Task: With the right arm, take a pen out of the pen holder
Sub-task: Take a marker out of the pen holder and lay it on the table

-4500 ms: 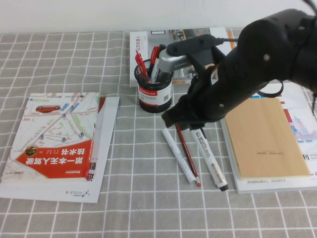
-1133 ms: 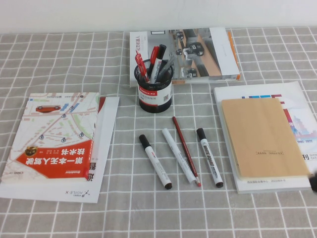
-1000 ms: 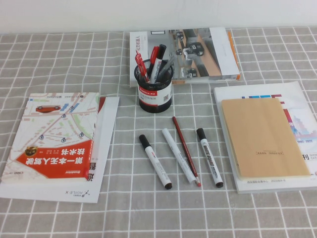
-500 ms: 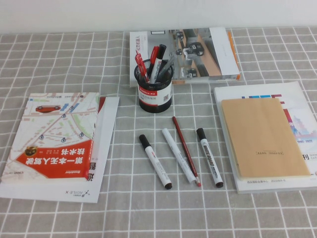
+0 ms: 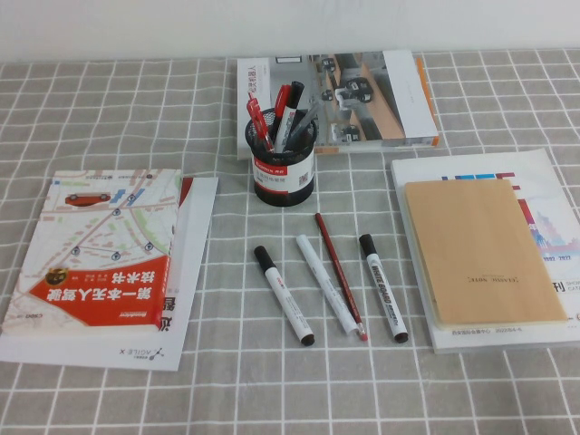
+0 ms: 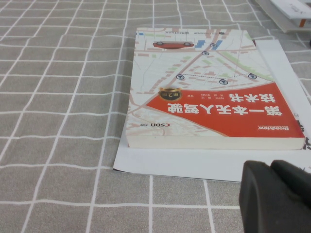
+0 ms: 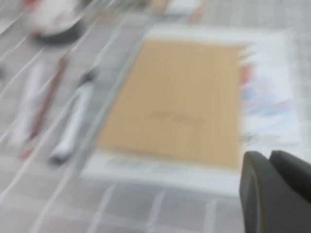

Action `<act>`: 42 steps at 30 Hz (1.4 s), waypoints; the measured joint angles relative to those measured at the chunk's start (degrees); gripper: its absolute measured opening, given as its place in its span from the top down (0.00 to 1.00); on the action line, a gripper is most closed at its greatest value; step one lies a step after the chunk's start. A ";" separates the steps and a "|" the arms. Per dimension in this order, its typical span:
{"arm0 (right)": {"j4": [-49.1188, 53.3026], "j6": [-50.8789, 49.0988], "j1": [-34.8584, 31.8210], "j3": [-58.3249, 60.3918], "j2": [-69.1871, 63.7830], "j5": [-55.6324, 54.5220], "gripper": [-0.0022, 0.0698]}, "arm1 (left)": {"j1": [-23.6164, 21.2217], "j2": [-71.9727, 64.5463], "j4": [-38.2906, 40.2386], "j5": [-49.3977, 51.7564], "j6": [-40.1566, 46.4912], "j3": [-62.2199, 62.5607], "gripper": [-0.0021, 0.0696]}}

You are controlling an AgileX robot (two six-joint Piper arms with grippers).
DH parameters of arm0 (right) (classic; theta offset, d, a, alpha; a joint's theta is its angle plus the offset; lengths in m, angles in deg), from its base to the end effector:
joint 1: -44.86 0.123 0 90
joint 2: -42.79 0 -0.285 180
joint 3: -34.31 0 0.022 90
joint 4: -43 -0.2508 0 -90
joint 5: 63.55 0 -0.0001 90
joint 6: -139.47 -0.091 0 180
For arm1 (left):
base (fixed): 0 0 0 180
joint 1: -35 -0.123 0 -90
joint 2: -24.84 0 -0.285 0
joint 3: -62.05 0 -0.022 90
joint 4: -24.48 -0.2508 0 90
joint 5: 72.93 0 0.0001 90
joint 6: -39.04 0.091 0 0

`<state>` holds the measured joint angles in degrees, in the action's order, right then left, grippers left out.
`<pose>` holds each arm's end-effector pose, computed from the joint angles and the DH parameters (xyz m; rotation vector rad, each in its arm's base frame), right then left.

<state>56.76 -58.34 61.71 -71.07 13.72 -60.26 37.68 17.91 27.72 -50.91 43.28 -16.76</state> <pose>0.0835 0.0240 0.1970 -0.1989 1.8618 0.2395 0.0520 -0.0044 0.1702 0.0788 1.8787 -0.0372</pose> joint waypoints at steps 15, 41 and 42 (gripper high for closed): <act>0.50 -4.71 -11.72 4.09 20.63 2.76 0.99 | 0.00 0.00 0.00 0.00 0.00 0.00 0.98; -21.35 22.95 -11.60 4.13 21.77 17.55 0.99 | 0.00 0.00 0.00 0.00 0.00 0.00 0.98; -21.74 23.36 -11.60 4.13 21.77 17.84 0.99 | 0.00 0.00 0.00 0.00 0.00 0.00 0.98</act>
<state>35.02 -34.98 50.11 -66.93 35.49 -42.42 37.68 17.91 27.72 -50.91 43.28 -16.76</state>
